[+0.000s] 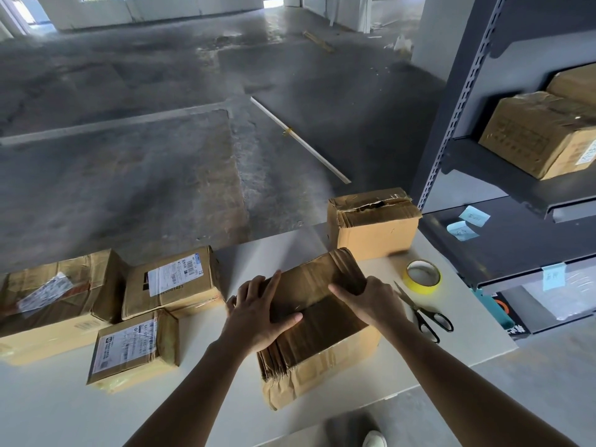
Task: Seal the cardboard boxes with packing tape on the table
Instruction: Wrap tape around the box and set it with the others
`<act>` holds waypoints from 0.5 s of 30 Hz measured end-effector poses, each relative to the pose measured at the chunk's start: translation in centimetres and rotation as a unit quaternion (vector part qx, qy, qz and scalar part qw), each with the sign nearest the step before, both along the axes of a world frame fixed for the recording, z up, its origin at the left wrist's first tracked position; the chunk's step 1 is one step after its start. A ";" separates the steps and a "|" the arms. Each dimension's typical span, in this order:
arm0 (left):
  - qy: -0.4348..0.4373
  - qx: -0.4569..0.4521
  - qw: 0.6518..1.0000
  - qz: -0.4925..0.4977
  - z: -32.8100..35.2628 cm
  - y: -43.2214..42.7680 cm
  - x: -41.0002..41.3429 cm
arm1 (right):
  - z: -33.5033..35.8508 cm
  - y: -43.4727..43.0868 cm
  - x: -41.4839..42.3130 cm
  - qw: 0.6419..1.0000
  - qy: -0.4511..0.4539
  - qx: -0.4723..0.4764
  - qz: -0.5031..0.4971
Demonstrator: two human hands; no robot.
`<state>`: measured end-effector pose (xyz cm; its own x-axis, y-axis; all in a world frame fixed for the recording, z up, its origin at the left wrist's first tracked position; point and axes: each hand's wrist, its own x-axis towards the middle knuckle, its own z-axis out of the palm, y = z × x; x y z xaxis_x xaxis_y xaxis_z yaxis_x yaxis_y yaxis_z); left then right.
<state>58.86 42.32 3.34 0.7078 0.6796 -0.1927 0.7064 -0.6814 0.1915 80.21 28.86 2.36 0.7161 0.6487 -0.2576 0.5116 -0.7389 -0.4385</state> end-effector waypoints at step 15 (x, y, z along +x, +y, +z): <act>-0.037 -0.021 0.999 0.030 0.3 -0.2 0.0 | 0.4 0.4 0.7 0.998 -0.053 -0.001 0.015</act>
